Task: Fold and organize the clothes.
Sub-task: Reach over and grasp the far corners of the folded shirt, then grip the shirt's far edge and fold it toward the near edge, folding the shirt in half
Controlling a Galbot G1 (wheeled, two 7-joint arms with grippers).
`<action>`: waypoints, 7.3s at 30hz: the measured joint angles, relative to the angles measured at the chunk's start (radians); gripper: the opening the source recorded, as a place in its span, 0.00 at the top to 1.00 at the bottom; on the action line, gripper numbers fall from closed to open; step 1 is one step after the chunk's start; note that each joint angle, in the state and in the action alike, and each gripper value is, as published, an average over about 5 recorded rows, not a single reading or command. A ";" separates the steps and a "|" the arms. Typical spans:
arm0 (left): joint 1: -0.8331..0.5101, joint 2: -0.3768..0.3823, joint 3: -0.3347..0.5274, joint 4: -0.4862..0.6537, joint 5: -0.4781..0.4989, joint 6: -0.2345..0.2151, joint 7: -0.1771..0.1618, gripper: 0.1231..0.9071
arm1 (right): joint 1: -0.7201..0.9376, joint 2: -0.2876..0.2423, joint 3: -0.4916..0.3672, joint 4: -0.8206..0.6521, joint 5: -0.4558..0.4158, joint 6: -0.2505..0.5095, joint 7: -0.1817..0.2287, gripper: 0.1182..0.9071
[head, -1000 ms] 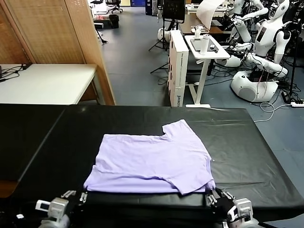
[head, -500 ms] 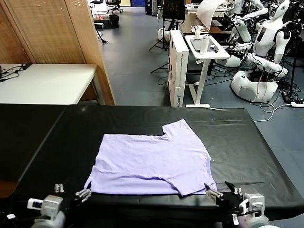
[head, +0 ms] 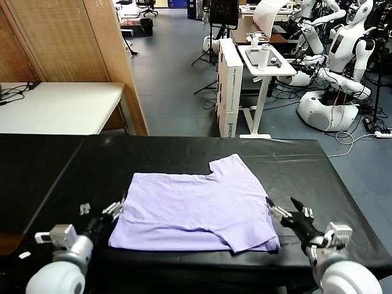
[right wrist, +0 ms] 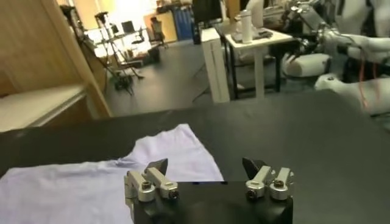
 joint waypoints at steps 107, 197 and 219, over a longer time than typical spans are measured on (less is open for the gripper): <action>-0.334 0.127 0.187 0.385 0.065 0.041 0.122 0.97 | 0.368 0.129 -0.268 -0.333 -0.064 -0.030 -0.074 0.96; 0.025 0.073 0.083 0.050 0.223 0.245 0.086 0.59 | -0.146 0.077 -0.097 0.096 -0.034 -0.179 -0.032 0.96; 0.066 0.015 0.045 -0.004 0.080 0.319 0.023 0.00 | -0.173 0.095 -0.060 0.184 -0.038 -0.138 -0.037 0.01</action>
